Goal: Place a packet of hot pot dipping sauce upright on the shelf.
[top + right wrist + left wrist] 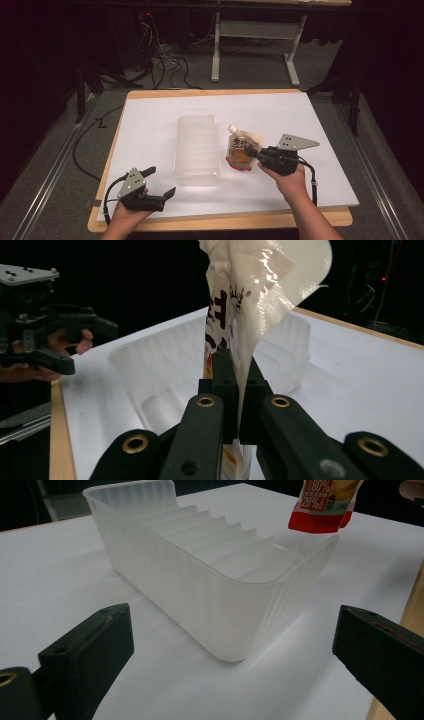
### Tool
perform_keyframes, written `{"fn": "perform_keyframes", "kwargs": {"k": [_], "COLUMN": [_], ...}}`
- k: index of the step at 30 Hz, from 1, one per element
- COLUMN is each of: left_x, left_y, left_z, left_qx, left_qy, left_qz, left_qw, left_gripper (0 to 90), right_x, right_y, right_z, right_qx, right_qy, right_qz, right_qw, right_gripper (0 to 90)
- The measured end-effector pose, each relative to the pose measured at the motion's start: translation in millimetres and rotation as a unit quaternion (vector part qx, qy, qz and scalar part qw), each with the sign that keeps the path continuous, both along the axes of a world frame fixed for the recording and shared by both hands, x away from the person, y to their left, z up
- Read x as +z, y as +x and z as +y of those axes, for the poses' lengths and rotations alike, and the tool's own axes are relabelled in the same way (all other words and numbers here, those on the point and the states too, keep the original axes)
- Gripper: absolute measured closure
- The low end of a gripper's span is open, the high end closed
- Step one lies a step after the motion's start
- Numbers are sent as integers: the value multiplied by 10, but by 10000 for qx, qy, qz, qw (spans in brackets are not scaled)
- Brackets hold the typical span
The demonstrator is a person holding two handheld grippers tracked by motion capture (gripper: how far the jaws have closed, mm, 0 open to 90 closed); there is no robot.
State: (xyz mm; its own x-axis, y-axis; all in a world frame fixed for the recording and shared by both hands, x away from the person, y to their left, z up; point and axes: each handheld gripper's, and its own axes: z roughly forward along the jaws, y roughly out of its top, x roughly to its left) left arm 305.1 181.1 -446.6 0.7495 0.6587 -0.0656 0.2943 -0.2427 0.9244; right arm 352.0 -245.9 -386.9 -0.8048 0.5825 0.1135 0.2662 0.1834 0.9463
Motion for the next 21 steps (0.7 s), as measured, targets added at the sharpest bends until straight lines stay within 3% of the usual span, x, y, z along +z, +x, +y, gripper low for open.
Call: {"fn": "perform_keyframes", "kwargs": {"k": [21], "left_x": [5], "left_y": [0], "left_z": [16], "left_qx": [0], "left_qy": [-25], "left_qz": [-1], "left_qw": [10000], "left_gripper": [33], "right_x": [43], "right_y": [-26], "right_z": [420], "right_qx": [757], "right_qy": [-141], "right_qz": [62], "right_qw": [9970], "right_gripper": [900]}}
